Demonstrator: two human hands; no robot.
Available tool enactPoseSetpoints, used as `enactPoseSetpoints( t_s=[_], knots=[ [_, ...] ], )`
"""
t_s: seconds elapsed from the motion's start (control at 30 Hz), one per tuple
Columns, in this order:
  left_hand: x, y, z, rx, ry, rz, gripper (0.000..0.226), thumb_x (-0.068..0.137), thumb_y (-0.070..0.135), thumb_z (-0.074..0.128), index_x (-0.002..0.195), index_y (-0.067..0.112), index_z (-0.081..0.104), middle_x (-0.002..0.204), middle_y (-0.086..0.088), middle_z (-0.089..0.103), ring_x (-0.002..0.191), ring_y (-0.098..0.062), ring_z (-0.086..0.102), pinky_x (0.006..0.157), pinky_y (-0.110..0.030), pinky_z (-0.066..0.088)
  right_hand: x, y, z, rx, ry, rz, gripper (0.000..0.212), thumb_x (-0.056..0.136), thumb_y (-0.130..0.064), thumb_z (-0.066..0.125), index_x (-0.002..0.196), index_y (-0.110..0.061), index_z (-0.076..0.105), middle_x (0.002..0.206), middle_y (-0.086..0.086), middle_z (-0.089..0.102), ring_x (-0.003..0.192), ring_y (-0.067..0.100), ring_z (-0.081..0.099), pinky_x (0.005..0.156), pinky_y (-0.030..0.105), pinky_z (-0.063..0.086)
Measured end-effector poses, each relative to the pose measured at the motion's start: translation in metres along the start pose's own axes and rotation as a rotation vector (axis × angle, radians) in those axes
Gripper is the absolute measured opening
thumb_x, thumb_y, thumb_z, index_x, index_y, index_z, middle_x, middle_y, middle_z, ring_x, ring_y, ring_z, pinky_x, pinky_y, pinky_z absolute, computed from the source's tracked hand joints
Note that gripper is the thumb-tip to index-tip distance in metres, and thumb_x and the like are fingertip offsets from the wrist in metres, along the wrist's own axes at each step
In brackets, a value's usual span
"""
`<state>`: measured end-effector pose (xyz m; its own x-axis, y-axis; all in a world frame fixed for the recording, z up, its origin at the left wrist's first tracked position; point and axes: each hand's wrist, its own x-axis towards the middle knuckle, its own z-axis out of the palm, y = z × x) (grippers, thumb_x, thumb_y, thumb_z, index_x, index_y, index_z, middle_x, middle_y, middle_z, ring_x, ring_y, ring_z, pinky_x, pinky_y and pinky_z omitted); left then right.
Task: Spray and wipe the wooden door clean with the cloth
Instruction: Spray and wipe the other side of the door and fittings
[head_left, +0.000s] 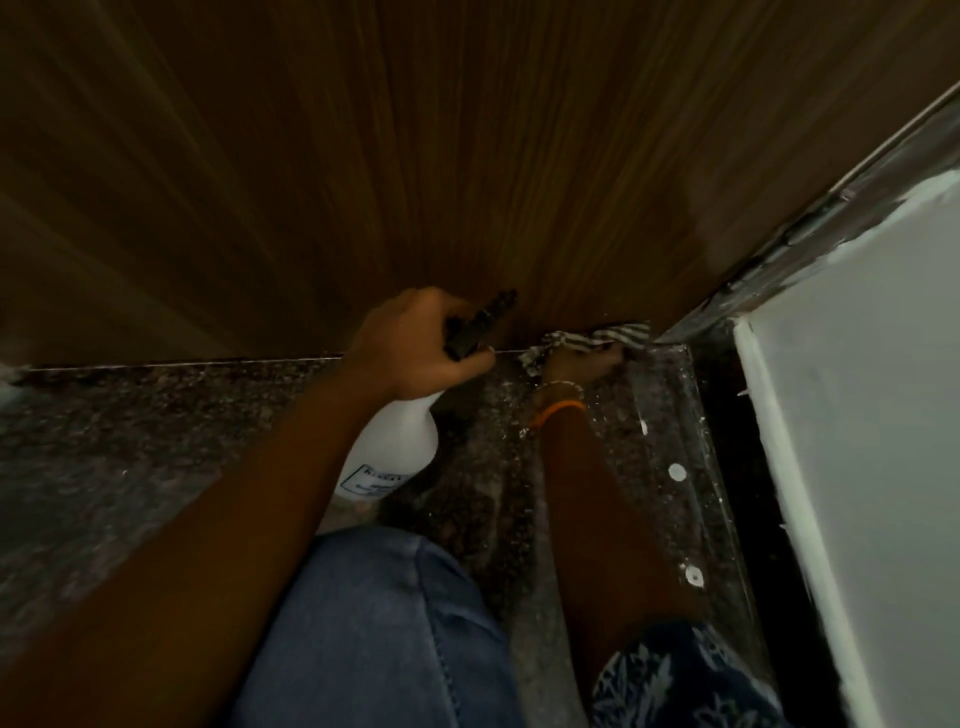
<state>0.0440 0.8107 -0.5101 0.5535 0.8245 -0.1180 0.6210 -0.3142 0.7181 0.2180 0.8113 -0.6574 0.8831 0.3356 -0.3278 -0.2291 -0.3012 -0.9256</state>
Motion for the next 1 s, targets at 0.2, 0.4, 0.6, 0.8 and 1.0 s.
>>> enactPoseSetpoints(
  t_s=[0.2, 0.4, 0.6, 0.8, 1.0],
  knots=[
    [-0.025, -0.032, -0.028, -0.063, 0.202, -0.057, 0.039, 0.062, 0.060, 0.050, 0.069, 0.023, 0.059, 0.057, 0.008, 0.054, 0.051, -0.012, 0.052, 0.054, -0.034, 0.043, -0.110, 0.010, 0.052, 0.165, -0.197, 0.065, 0.045, 0.085, 0.024, 0.044, 0.128, 0.021, 0.030, 0.133, 0.036, 0.037, 0.119, 0.038, 0.045, 0.107, 0.035, 0.035],
    [-0.048, -0.037, -0.045, -0.146, 0.421, -0.075, 0.052, 0.066, 0.055, 0.053, 0.073, 0.005, 0.063, 0.058, -0.012, 0.055, 0.054, -0.030, 0.054, 0.052, -0.043, 0.044, -0.124, 0.016, 0.051, 0.107, -0.477, 0.296, 0.054, 0.097, 0.003, 0.034, 0.146, -0.007, 0.014, 0.154, 0.022, 0.018, 0.137, 0.039, 0.032, 0.114, 0.050, 0.028],
    [-0.068, -0.035, -0.030, -0.308, 0.505, -0.119, 0.029, 0.069, 0.050, 0.058, 0.067, 0.021, 0.062, 0.055, 0.002, 0.054, 0.051, -0.022, 0.054, 0.053, -0.049, 0.049, -0.097, -0.016, 0.027, 0.400, -0.305, -0.094, 0.080, 0.073, 0.016, 0.052, 0.128, -0.039, 0.030, 0.144, 0.009, 0.032, 0.130, 0.032, 0.041, 0.102, 0.061, 0.040],
    [-0.071, -0.022, -0.018, -0.349, 0.653, -0.186, 0.033, 0.066, 0.056, 0.054, 0.063, 0.023, 0.058, 0.048, 0.013, 0.050, 0.046, -0.002, 0.048, 0.051, -0.026, 0.036, -0.082, -0.106, -0.012, 0.168, 0.042, -0.993, 0.046, 0.093, -0.012, 0.055, 0.131, 0.011, 0.042, 0.125, 0.018, 0.042, 0.117, 0.008, 0.036, 0.105, 0.009, 0.020],
    [-0.067, -0.020, -0.020, -0.389, 0.774, -0.240, 0.044, 0.066, 0.055, 0.053, 0.069, 0.012, 0.062, 0.055, -0.001, 0.055, 0.053, -0.028, 0.057, 0.055, -0.046, 0.050, -0.092, -0.104, 0.005, -0.348, -0.034, -1.618, 0.037, 0.096, -0.016, 0.047, 0.132, -0.024, 0.042, 0.126, 0.009, 0.035, 0.111, 0.027, 0.036, 0.106, 0.027, 0.031]
  ],
)
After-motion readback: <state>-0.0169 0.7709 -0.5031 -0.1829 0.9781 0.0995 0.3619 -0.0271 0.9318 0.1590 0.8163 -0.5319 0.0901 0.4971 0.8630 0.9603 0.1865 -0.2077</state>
